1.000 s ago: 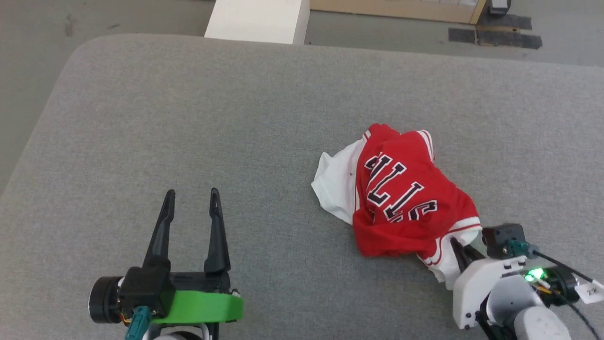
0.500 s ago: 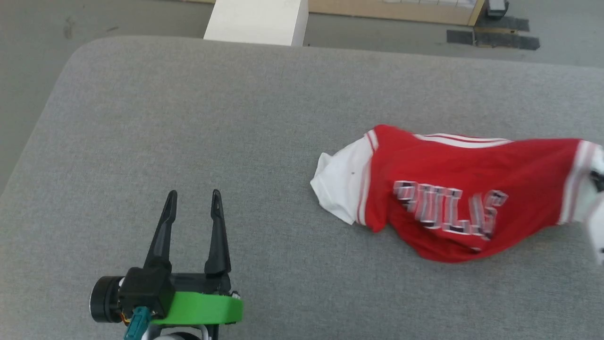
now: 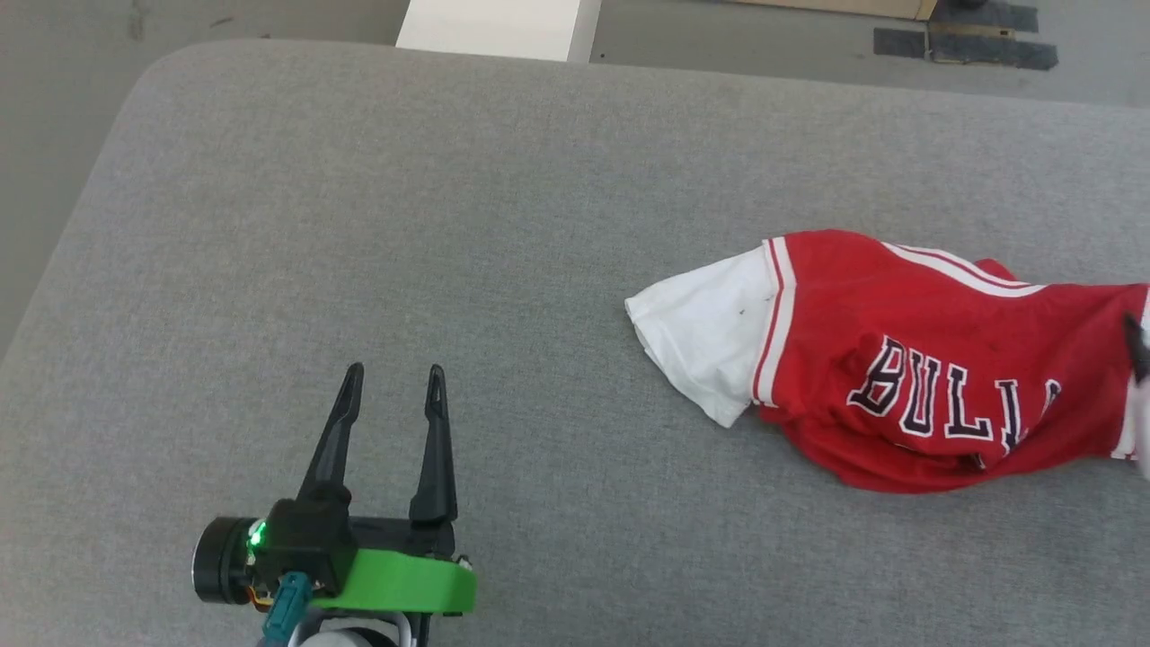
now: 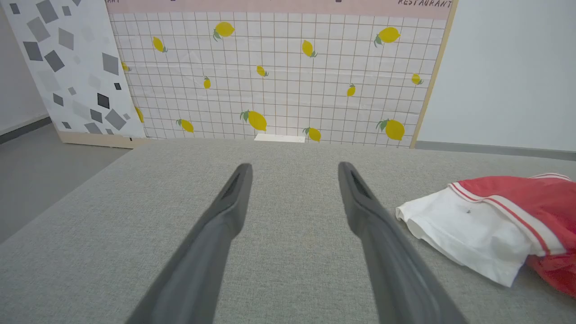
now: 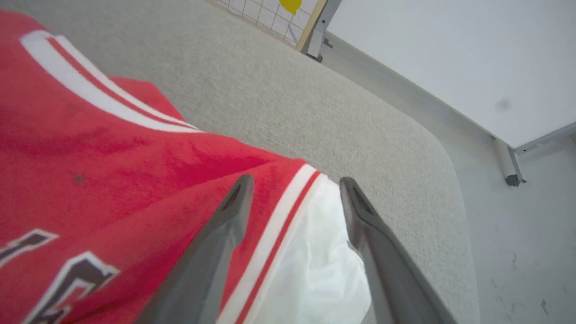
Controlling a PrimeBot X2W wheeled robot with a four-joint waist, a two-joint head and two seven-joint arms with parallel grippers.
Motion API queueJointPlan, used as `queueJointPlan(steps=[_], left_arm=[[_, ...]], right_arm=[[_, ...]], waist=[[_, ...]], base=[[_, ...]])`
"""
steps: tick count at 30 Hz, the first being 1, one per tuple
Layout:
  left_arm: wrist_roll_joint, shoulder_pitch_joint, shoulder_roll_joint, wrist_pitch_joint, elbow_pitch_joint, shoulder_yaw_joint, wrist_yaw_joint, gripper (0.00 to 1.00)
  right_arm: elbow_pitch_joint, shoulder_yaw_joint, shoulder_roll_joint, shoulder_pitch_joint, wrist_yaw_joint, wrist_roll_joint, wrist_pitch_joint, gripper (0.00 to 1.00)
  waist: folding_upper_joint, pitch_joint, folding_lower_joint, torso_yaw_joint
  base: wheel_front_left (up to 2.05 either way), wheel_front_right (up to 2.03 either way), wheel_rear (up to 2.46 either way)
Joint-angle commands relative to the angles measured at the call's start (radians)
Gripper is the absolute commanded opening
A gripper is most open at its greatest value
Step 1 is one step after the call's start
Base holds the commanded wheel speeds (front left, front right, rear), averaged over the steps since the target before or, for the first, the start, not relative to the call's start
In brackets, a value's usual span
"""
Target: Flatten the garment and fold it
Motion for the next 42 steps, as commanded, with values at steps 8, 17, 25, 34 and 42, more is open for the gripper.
queueJointPlan(steps=[8, 17, 25, 34, 42], left_arm=[[0.0, 0.023, -0.006, -0.004, 0.003, 0.014, -0.007, 1.0], [-0.007, 0.02, -0.006, -0.004, -0.022, 0.023, -0.007, 1.0], [-0.02, -0.016, -0.006, -0.004, -0.019, 0.003, 0.005, 1.0], [-0.025, -0.04, -0.007, -0.004, -0.002, -0.008, 0.016, 1.0], [-0.033, -0.016, -0.007, -0.004, 0.011, -0.003, 0.02, 1.0]], right_arm=[[-0.252, 0.199, 0.102, 0.038, -0.002, 0.174, 0.077, 1.0], [-0.531, 0.345, 0.05, 0.216, -0.002, 0.295, 0.302, 1.0], [-0.431, 0.462, 0.025, 0.166, -0.002, 0.25, 0.303, 1.0], [-0.318, 0.6, 0.0, 0.062, -0.002, 0.272, 0.316, 0.0], [-0.482, 0.676, -0.117, 0.083, -0.002, 0.47, 0.445, 0.0]], waist=[[-0.0001, -0.08, 0.0, -0.039], [-0.0001, -0.034, 0.0, -0.008], [-0.0001, 0.015, 0.0, 0.032], [-0.0001, 0.007, 0.0, 0.037], [-0.0001, -0.052, 0.0, 0.011]], base=[[0.0, 0.0, 0.0], [0.0, 0.0, 0.0], [0.0, 0.0, 0.0], [0.0, 0.0, 0.0], [0.0, 0.0, 0.0]])
